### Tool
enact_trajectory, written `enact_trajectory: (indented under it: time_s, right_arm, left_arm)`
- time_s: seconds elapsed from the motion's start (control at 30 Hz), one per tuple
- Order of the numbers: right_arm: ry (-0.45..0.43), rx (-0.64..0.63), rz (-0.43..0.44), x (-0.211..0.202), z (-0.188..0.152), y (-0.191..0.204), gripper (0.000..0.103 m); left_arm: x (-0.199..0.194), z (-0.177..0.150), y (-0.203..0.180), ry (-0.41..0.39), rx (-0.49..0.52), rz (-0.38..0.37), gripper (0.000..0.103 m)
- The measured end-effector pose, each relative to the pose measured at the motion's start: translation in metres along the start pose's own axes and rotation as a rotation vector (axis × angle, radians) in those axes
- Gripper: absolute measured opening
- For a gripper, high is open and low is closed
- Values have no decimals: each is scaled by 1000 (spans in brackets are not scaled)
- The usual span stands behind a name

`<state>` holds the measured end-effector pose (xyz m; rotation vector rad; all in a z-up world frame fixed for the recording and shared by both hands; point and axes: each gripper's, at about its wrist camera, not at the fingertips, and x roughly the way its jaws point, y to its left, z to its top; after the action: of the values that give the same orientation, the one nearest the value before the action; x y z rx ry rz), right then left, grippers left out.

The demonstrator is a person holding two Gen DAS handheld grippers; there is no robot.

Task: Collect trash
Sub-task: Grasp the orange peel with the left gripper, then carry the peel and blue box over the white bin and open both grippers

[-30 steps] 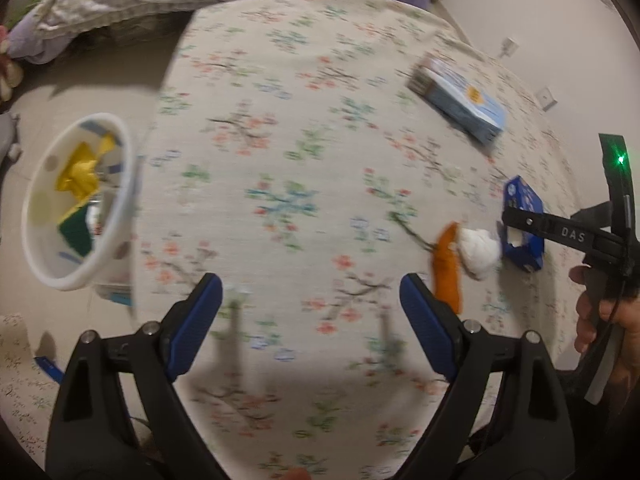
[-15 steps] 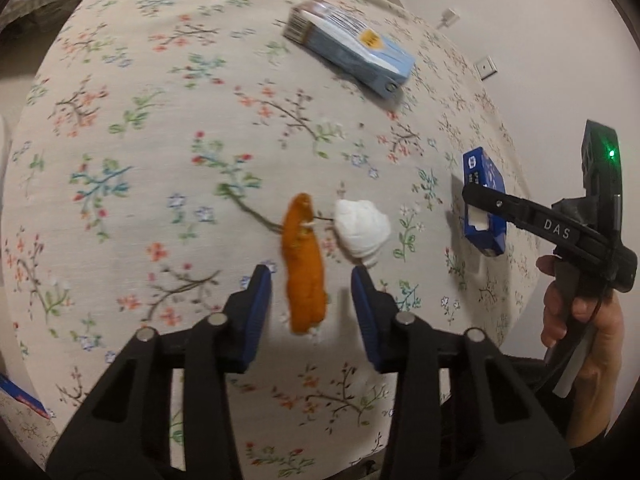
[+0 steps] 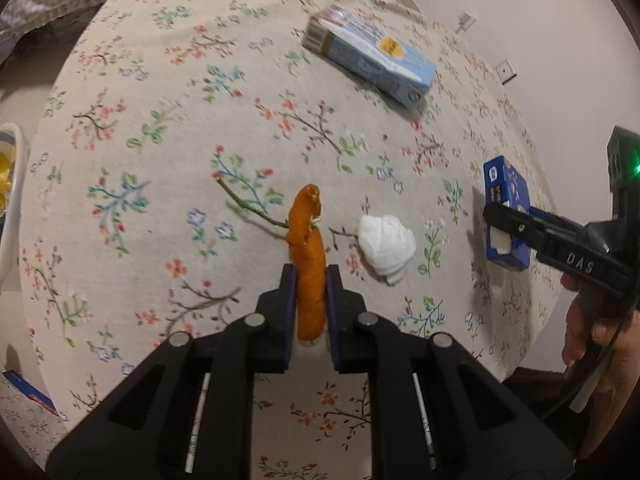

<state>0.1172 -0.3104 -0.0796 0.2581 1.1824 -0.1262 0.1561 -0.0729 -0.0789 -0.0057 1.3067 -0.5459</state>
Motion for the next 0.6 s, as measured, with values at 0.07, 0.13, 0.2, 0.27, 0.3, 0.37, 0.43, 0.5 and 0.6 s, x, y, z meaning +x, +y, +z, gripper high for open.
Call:
enact_trajectory:
  time_s: [0.07, 0.13, 0.2, 0.27, 0.3, 0.37, 0.43, 0.5, 0.6]
  right_arm:
    - [-7, -13, 2, -1, 2, 7, 71]
    - [-14, -25, 7, -2, 5, 14, 71]
    - [-18, -38, 14, -2, 8, 22, 71]
    - [-24, -56, 19, -2, 11, 33, 71]
    - [-27, -65, 20, -2, 12, 38, 71]
    - [-35, -85, 21, -2, 14, 48, 71]
    - [-43, -110, 21, -2, 17, 60, 71]
    - [-48, -130, 20, -2, 19, 71, 71]
    - [-57, -154, 24, -2, 22, 86, 71]
  left_arm:
    - [-7, 2, 7, -19, -12, -2, 15]
    - [-13, 4, 14, -35, -22, 0, 15]
    - [-19, 5, 22, -47, -39, -2, 15]
    - [-25, 4, 34, -59, -63, -1, 15]
    - [-29, 3, 40, -64, -71, 1, 15]
    - [-34, 2, 51, -75, -93, 5, 15]
    - [-41, 0, 63, -87, -112, 11, 15]
    - [-45, 0, 72, -100, -130, 23, 15]
    - [-56, -3, 91, -127, -166, 35, 15]
